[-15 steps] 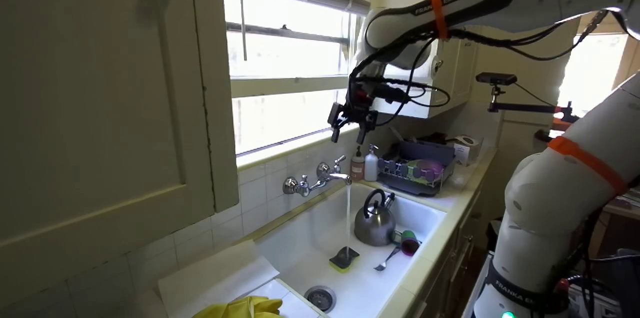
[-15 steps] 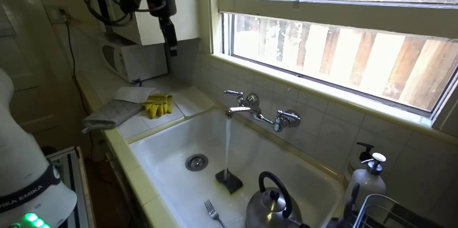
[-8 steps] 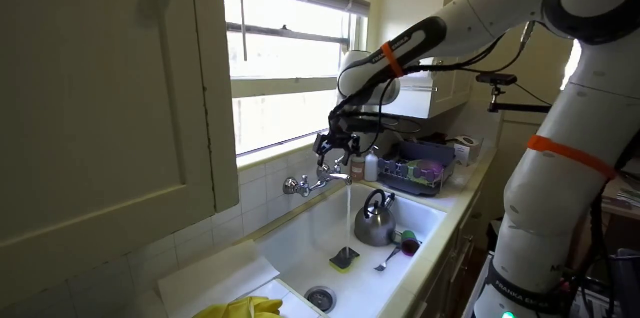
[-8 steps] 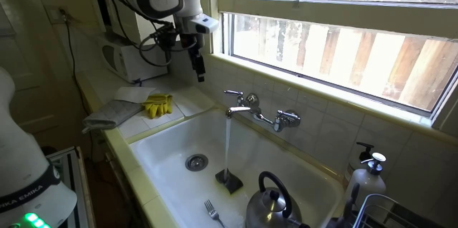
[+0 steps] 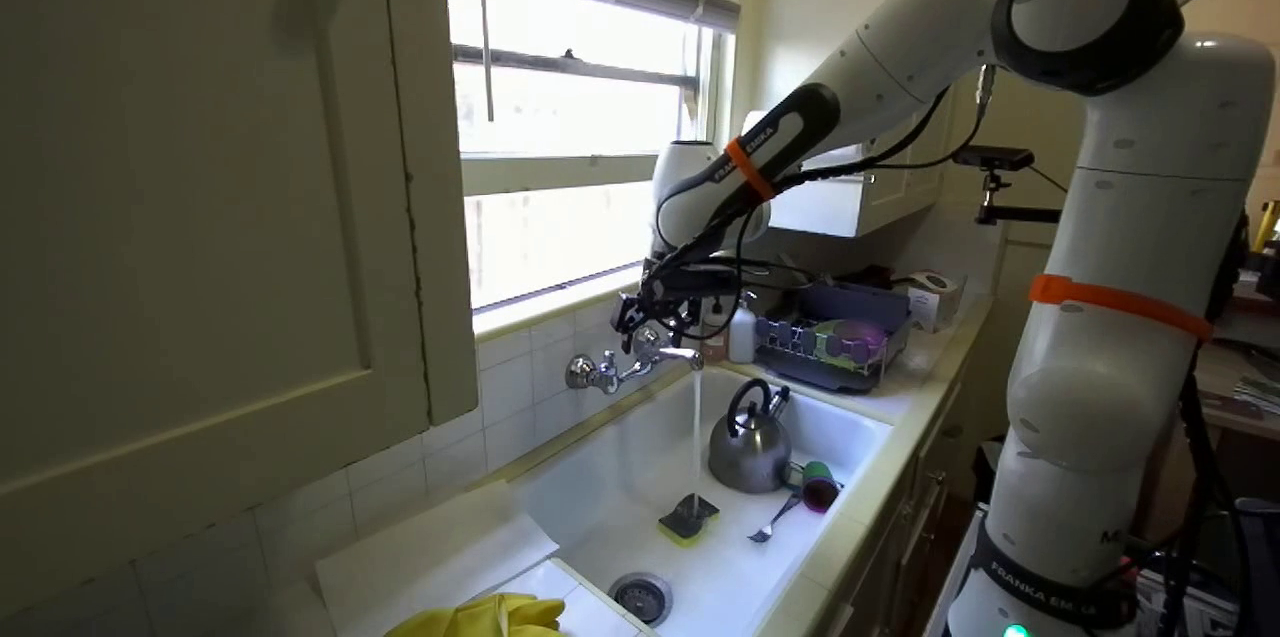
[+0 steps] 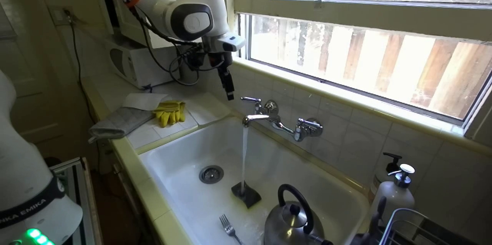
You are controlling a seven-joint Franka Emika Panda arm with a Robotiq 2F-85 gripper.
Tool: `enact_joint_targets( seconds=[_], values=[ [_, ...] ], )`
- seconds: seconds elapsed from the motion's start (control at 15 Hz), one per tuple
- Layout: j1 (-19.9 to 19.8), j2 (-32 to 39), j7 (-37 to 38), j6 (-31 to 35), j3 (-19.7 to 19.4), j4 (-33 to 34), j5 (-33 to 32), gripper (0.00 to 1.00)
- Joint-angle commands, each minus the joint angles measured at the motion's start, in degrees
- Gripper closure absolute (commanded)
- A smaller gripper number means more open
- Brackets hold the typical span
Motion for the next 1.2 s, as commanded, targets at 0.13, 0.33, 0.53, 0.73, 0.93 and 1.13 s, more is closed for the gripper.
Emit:
enact_joint_targets(
  seconds=[0.13, 0.33, 0.53, 0.73, 0.93, 1.13],
  values=[
    [1.5, 7.3, 5.9, 5.6, -1.2, 4.3, -2.1, 0.0],
    [3.0, 10.9, 8.8, 10.6, -2.1, 6.2, -2.1, 0.0],
    [4.3, 13.6, 6.4, 8.6, -2.3, 8.7, 0.8, 0.0],
    [5.1, 12.9, 6.6, 9.9, -3.2, 7.5, 0.2, 0.0],
    [5.2, 13.3, 6.5, 9.9, -3.3, 7.9, 0.2, 0.0],
    [5.7, 17.2, 11.4, 15.6, -4.0, 10.2, 3.6, 0.0]
  ],
)
